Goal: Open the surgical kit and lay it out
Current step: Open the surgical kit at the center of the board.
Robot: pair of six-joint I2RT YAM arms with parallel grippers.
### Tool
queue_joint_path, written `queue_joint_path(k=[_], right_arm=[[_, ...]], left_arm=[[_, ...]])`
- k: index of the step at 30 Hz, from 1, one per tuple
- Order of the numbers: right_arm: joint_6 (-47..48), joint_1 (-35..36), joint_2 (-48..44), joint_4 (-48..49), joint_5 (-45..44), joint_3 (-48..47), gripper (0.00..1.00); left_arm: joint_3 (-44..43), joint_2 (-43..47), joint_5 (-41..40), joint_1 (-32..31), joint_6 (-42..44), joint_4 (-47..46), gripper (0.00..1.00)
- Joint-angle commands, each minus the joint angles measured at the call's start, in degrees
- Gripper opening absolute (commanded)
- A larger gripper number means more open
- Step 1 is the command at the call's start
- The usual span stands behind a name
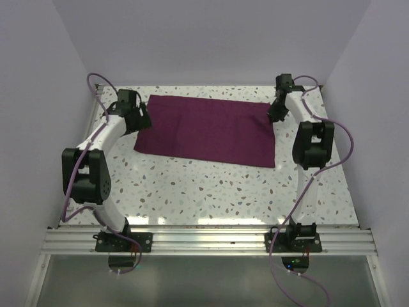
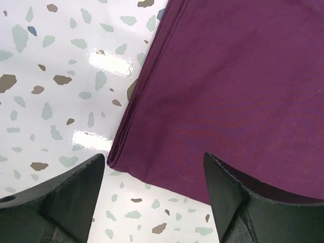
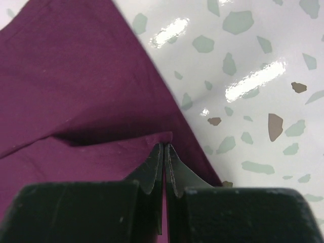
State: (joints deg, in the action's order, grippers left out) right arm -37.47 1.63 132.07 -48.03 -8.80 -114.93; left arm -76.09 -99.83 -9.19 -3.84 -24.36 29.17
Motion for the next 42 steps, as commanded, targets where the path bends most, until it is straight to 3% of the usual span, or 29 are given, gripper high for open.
queue_joint_path(k=[1, 6, 11, 16, 24, 28, 34, 42], right_arm=[[0.6, 1.0, -5.7, -0.2, 0.7, -0.2, 0.00], [1.1, 4.3, -8.8, 0.4, 3.6, 3.0, 0.00], [4.0, 11.9, -17.3, 3.3, 8.2, 13.4, 0.00], [6.0, 20.1, -29.2, 5.6, 14.5, 31.6, 0.00], [5.5, 24.6, -54.2, 2.7, 25.8, 61.5, 0.00], [8.0, 24.7, -61.0, -7.0, 29.4, 66.0, 0.00], [8.8, 24.7, -70.0, -18.7, 23.5, 68.4, 0.00], [7.7, 24.8, -78.6, -33.4, 24.9, 70.2, 0.00]], left_arm=[[-1.3, 4.3, -0.7, -0.2, 1.2, -0.2, 0.82], [-2.0, 6.0, -1.0, -0.2, 1.6, 0.8, 0.83], [-3.6, 7.5, -0.5, -0.2, 1.4, 1.7, 0.83], [-3.2, 9.9, -0.2, -0.2, 0.6, 1.7, 0.83], [-1.8, 13.1, -0.9, -0.7, -1.0, 1.9, 0.82], [-1.1, 15.3, -2.2, -1.3, -2.0, 2.6, 0.83], [1.2, 19.1, -4.1, -2.6, -3.3, 4.3, 0.82], [5.3, 23.8, -5.5, -3.2, -4.9, 5.4, 0.82]])
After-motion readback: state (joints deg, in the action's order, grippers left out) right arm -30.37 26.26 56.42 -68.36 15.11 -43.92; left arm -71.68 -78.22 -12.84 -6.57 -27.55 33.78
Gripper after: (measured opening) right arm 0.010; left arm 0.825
